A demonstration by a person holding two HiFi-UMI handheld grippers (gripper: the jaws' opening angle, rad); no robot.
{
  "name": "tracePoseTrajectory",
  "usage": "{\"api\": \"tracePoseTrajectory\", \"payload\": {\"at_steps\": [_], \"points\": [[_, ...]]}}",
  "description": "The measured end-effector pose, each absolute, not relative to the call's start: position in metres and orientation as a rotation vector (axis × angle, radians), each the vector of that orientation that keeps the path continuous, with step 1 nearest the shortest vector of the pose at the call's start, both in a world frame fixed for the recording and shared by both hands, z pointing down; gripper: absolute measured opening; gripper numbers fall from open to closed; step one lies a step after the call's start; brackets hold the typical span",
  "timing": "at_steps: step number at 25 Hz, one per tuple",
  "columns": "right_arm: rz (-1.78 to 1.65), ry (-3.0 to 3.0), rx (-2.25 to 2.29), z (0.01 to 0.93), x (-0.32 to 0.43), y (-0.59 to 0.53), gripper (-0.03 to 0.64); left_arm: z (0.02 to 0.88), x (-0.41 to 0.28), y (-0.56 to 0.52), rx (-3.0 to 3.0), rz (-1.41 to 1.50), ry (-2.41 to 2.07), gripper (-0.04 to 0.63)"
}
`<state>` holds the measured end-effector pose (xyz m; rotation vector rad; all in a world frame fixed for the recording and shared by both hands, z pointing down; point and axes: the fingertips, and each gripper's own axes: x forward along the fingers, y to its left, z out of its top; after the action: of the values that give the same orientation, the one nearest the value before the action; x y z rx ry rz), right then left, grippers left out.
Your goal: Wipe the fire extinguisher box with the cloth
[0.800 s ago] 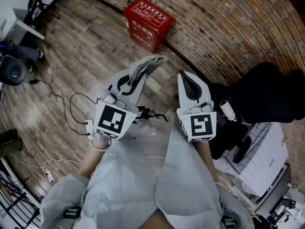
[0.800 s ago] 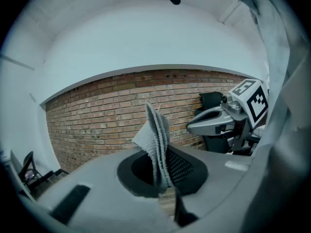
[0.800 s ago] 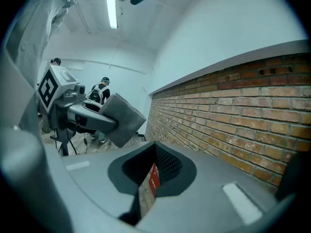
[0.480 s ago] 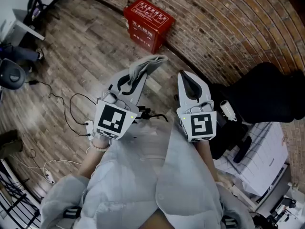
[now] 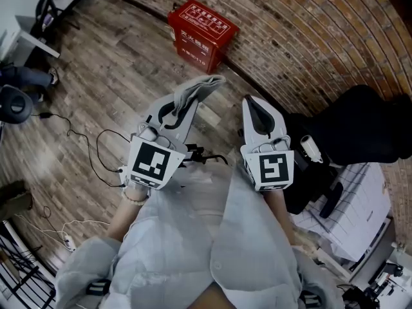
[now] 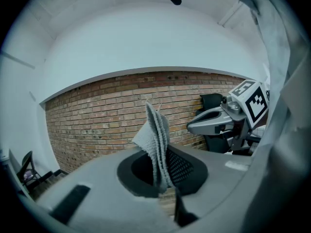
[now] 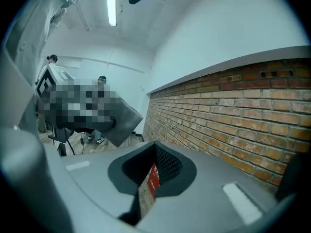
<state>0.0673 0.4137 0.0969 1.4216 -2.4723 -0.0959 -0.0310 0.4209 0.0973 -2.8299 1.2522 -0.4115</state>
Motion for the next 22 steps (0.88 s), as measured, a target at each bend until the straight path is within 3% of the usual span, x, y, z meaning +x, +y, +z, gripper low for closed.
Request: {"api": "tracePoseTrajectory", "payload": {"at_steps": [13, 22], "points": [[-0.060, -2.409, 1.469, 0.113, 0.055, 0.413, 0.008, 0.108, -0.062, 0.410, -2.830, -0.424, 1.237, 0.011], [-0.051, -2.461, 1.434, 0.125, 0.062, 0.344, 0.008, 0.113, -0.044, 0.344, -2.812, -0.430, 1.262, 0.011]]}}
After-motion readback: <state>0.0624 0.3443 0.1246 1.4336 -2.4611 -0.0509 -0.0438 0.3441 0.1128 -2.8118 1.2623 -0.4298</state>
